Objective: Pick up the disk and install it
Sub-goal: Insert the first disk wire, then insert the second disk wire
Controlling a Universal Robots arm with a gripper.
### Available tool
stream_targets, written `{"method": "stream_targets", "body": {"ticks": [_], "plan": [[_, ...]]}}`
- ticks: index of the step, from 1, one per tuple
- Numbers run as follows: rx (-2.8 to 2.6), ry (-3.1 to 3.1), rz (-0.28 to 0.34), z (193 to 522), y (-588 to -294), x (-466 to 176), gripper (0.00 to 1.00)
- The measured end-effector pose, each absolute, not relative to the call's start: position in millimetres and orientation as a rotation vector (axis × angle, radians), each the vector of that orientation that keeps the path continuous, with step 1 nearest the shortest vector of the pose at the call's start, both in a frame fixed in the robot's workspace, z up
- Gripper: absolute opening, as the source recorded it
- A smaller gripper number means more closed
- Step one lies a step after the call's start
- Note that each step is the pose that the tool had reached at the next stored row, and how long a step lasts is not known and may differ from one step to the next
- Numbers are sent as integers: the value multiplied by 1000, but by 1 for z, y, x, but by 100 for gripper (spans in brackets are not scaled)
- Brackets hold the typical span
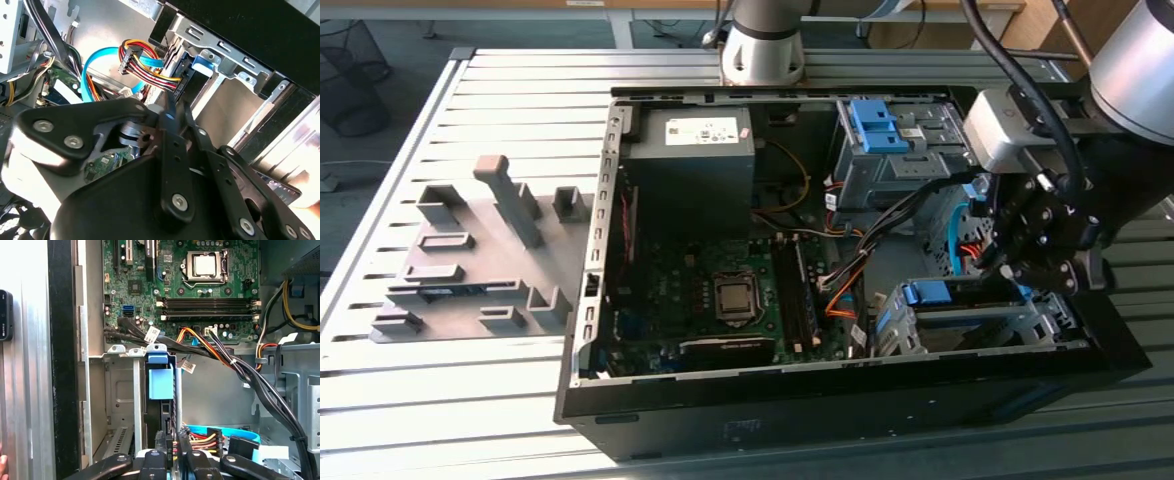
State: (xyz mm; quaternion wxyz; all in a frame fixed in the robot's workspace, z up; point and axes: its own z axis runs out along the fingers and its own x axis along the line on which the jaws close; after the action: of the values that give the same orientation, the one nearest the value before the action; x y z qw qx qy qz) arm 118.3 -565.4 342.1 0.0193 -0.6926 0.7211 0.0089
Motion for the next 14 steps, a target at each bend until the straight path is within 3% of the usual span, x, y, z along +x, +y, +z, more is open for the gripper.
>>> {"method": "stream_targets", "body": {"ticks": [1, 3, 14], "plan": [[-2149, 2238, 28, 342, -565, 118, 22], [-2149, 2238, 27, 342, -565, 118, 11], [-2149, 2238, 27, 343, -565, 118, 11]]}}
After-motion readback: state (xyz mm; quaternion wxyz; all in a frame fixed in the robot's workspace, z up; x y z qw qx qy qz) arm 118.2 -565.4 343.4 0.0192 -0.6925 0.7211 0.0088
